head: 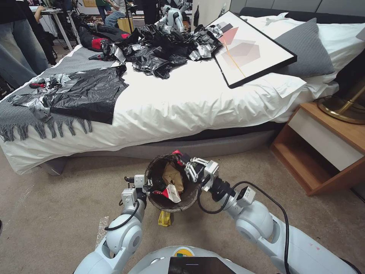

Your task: Pick up the trash bin, then pick up the garbage from the floor and place it into the trash bin.

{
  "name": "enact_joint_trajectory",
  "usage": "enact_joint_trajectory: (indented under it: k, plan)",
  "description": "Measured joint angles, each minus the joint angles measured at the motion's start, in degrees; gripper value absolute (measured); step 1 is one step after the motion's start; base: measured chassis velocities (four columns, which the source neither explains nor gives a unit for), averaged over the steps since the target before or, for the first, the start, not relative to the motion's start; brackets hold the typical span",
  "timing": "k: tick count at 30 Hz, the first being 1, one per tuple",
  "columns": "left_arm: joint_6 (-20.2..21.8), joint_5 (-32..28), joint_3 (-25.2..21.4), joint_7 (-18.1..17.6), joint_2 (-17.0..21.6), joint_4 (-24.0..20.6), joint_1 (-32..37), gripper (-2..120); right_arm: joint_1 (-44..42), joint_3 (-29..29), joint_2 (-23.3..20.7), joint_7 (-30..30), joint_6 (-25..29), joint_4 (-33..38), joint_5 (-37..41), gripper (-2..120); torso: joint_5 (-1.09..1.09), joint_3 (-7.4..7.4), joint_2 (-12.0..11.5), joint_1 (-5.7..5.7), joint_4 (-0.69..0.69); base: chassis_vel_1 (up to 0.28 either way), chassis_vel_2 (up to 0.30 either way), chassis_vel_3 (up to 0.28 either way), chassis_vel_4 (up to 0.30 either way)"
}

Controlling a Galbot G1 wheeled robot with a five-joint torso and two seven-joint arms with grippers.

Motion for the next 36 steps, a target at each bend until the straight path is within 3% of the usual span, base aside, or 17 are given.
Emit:
enact_joint_trajectory:
  k: [10,23,25,36]
  plan:
    - [0.0,0.0,-0.2,-0.1,-0.3,0.0,-0.3,2,1.8,-6.0,-0.4,-0.3,0.1,-4.4,-2.0,0,0.00,0.00,0.0,0.00,0.00,0.000,0.000,0.000,0.000]
    - [-0.1,-0.1,-0.4,-0.1,-0.3,-0.2,-0.3,2,5.5,-8.3,0.9,1.9,0.1,-9.7,-2.8,-1,0.00,0.00,0.0,0.00,0.00,0.000,0.000,0.000,0.000]
    - [-0.1,-0.1,-0.5,-0.1,-0.3,-0.2,-0.3,2,5.5,-8.4,1.0,2.6,-0.2,-9.8,-3.2,11,0.00,0.00,0.0,0.00,0.00,0.000,0.000,0.000,0.000]
    - [-0.1,-0.3,-0.2,-0.1,-0.3,-0.2,-0.5,2,5.0,-8.4,1.1,3.1,-0.6,-9.5,-3.3,46,0.00,0.00,0.0,0.00,0.00,0.000,0.000,0.000,0.000]
